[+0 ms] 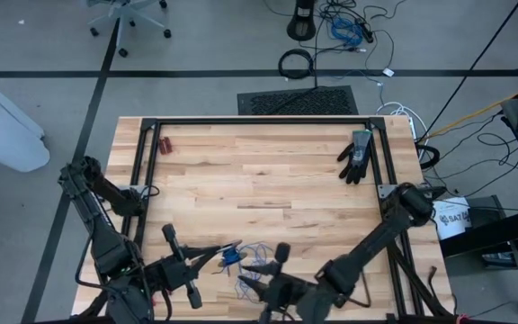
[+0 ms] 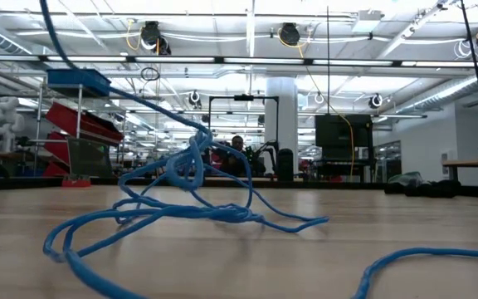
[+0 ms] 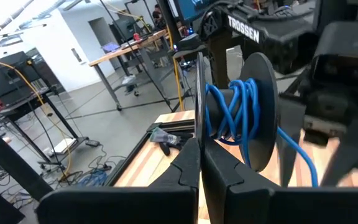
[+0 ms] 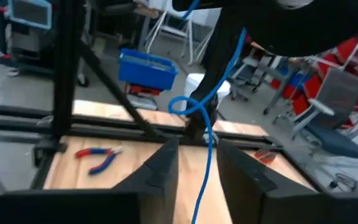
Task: Coil cords
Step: Coil the blue wire onto a spool
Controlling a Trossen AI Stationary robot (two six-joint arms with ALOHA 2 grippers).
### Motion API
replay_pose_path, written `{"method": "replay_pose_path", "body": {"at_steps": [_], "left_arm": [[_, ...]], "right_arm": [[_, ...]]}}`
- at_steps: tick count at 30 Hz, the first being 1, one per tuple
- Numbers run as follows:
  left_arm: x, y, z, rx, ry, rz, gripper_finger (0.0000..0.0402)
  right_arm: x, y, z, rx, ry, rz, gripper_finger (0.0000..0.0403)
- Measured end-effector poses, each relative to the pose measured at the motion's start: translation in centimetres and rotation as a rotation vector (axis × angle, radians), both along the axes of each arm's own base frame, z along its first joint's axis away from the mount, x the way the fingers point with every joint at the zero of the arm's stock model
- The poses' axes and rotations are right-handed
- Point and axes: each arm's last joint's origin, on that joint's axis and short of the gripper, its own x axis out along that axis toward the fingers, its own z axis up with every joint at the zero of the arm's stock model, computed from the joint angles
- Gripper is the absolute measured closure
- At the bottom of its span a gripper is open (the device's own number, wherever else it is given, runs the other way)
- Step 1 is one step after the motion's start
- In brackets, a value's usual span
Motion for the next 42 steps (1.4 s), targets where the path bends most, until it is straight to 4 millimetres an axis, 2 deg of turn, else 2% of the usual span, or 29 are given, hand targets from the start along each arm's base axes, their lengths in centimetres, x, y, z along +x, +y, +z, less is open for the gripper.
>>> {"method": "replay_pose_path", "body": {"at_steps": [7, 14, 24, 28, 34, 39, 42], "left_arm": [[0.0, 0.0, 0.0, 0.002, 0.002, -0.001, 0.0395], [0.0, 0.0, 0.0, 0.002, 0.001, -0.001, 0.0395], [0.0, 0.0, 0.0, 0.001, 0.001, -0.001, 0.0395], [0.0, 0.0, 0.0, 0.001, 0.001, 0.000, 0.0395], [0.0, 0.0, 0.0, 0.002, 0.002, -0.001, 0.0395], [-0.3, -0.2, -0.1, 0.005, 0.004, -0.011, 0.0395], [-0.4, -0.4, -0.1, 0.005, 0.005, -0.019, 0.0395]], "right_arm": [[2.0, -0.1, -1.3, 0.014, -0.097, -0.028, 0.0248], [2.7, 0.2, -2.3, 0.017, -0.148, -0.037, 0.0251], [3.5, -1.1, -1.4, 0.008, -0.219, -0.067, 0.0259], [3.7, -1.4, -1.5, 0.020, -0.219, -0.072, 0.0286], [3.6, -1.2, -1.9, -0.002, -0.183, -0.090, 0.0391], [2.0, 0.2, -2.2, -0.022, -0.132, -0.248, 0.0398], [0.9, 1.0, -1.7, -0.042, -0.114, -0.309, 0.0400]]}}
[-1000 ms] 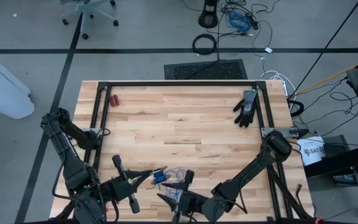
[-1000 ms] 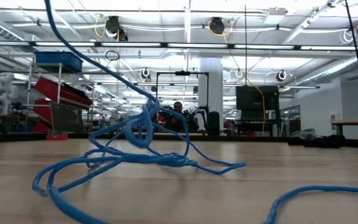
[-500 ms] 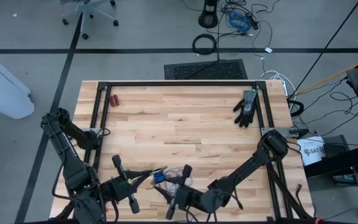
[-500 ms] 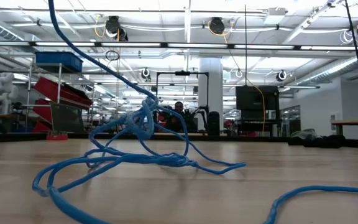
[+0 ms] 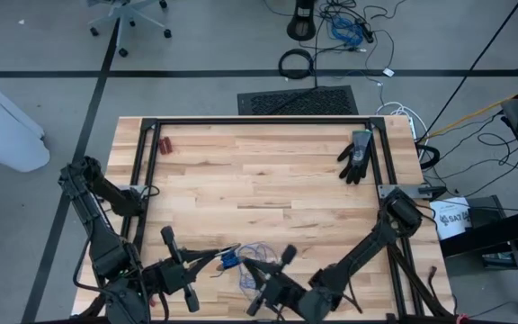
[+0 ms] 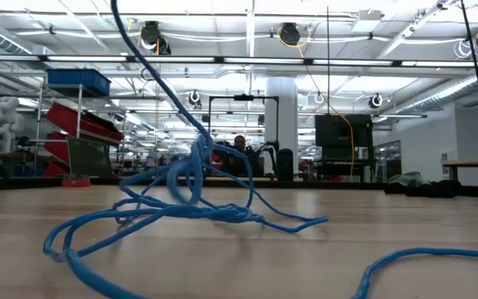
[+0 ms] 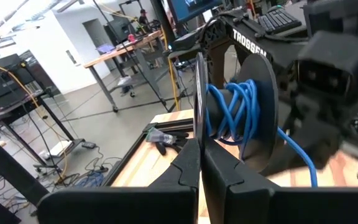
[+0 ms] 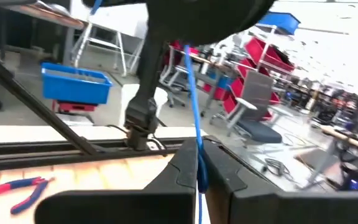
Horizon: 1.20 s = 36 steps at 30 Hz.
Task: Coil cords
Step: Coil the blue wire onto a spool
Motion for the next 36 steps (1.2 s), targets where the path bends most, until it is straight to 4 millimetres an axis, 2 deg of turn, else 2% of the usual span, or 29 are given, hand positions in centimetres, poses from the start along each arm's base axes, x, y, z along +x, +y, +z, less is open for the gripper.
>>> {"method": "replay_pose_path", "body": {"at_steps": [6, 14, 22, 29, 36], "left_arm": [[-0.1, -0.2, -0.1, -0.003, 0.015, -0.042, 0.0395], [0.4, -0.9, -1.0, 0.132, 0.092, -0.095, 0.0395], [0.8, -0.6, -0.9, 0.122, 0.100, -0.114, 0.0395], [0.9, -0.5, -1.0, 0.128, 0.109, -0.120, 0.0395], [0.3, -1.0, -1.0, 0.139, 0.101, -0.112, 0.0395]], "right_arm": [[-2.2, 0.7, 2.5, 0.002, 0.001, -0.034, 0.0401], [-5.0, 1.5, 5.7, 0.014, -0.025, 0.035, 0.0402], [-6.3, 1.6, 7.8, 0.102, -0.127, 0.165, 0.0403], [-6.0, 1.6, 7.0, 0.104, -0.090, 0.182, 0.0399], [-5.8, 1.7, 5.2, 0.111, -0.009, 0.213, 0.0359]]}}
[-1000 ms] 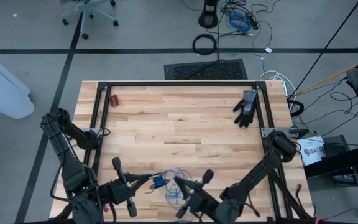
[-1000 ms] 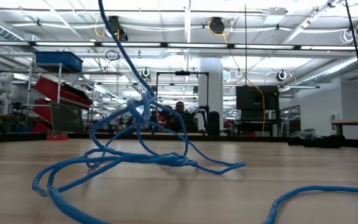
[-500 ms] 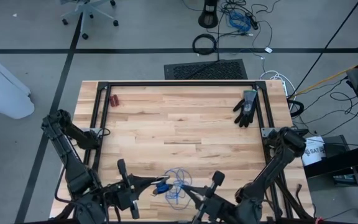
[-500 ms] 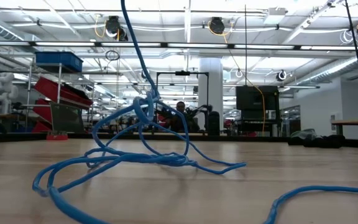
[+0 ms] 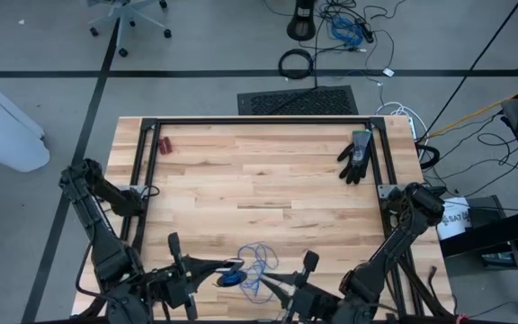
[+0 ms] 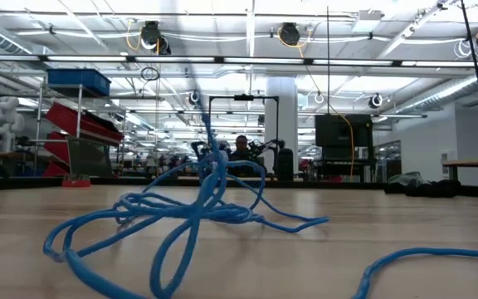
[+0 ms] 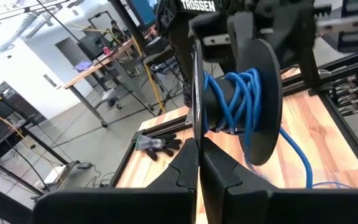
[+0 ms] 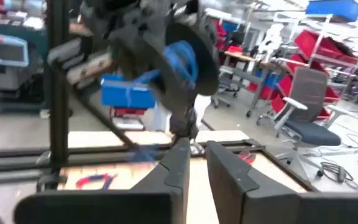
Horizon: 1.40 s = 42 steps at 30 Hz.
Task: Coil cords
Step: Coil the blue wire onto a spool
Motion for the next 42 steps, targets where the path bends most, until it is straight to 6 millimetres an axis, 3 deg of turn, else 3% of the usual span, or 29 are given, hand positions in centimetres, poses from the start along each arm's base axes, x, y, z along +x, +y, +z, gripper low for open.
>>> {"method": "replay_pose_path", "body": {"at_steps": [9, 17, 22, 28, 34, 38, 42], "left_arm": [[-0.1, -0.1, 0.0, 0.002, -0.009, 0.015, 0.0395], [-0.1, -0.1, 0.1, -0.002, -0.013, 0.018, 0.0395], [-0.1, 0.0, 0.1, -0.002, -0.013, 0.019, 0.0395], [-0.1, 0.0, 0.1, -0.001, -0.012, 0.019, 0.0395], [0.1, 0.2, 0.1, -0.001, -0.012, 0.028, 0.0395], [0.1, 0.2, 0.1, -0.001, -0.012, 0.028, 0.0395], [0.1, 0.1, 0.1, 0.000, -0.012, 0.027, 0.0395]], "right_arm": [[-0.1, 0.9, -4.3, 0.061, 0.184, 0.167, 0.0330], [2.7, 0.6, -8.9, 0.136, 0.205, 0.097, 0.0322], [3.9, 0.0, -11.0, 0.061, 0.189, -0.036, 0.0292], [4.8, -0.5, -11.1, 0.032, 0.174, -0.061, 0.0264], [6.6, -2.3, -10.9, 0.063, 0.179, -0.039, 0.0267], [6.9, -2.6, -10.8, 0.064, 0.176, -0.042, 0.0287], [6.7, -2.3, -10.8, 0.049, 0.179, -0.040, 0.0345]]}}
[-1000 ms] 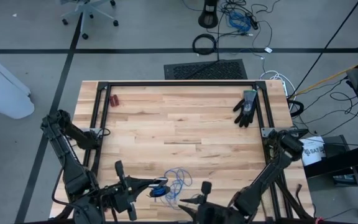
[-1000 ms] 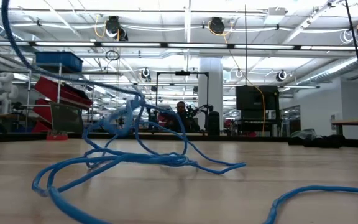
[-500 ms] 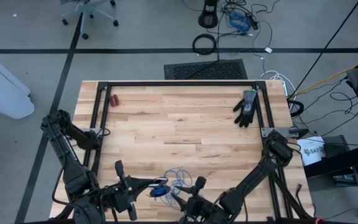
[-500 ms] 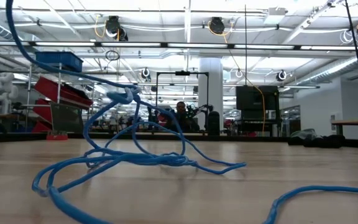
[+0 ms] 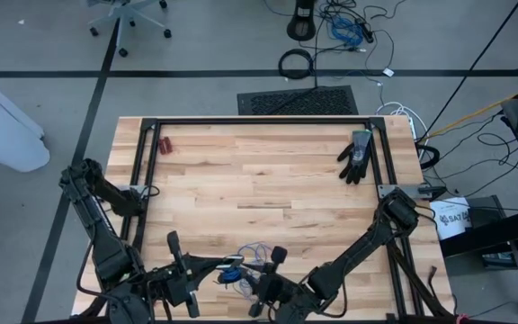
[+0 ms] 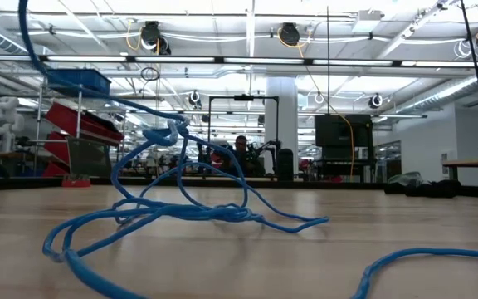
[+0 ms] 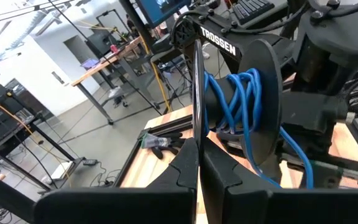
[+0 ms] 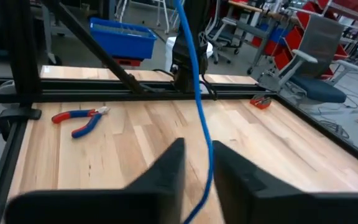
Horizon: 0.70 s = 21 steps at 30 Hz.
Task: Coil cords
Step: Coil the blue wire onto a spool
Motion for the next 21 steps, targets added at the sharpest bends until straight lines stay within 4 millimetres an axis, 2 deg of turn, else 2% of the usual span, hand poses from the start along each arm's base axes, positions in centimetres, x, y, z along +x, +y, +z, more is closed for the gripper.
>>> {"method": "replay_pose_path", "body": {"at_steps": [3, 10, 16, 21], "left_arm": [[0.0, 0.0, 0.0, 0.000, 0.000, 0.000, 0.0395], [-0.1, 0.0, -0.1, 0.007, 0.006, -0.001, 0.0395], [0.0, 0.0, -0.2, 0.006, 0.025, -0.031, 0.0395], [-0.1, 0.0, -0.3, 0.010, 0.030, -0.036, 0.0395]], "right_arm": [[-0.4, 0.3, 0.1, -0.015, -0.013, -0.027, 0.0392], [-2.3, 1.9, 1.0, -0.032, -0.061, -0.076, 0.0401], [-4.7, 3.1, 3.6, -0.020, -0.134, -0.129, 0.0402], [-6.8, 3.2, 6.6, 0.005, -0.185, -0.153, 0.0403]]}}
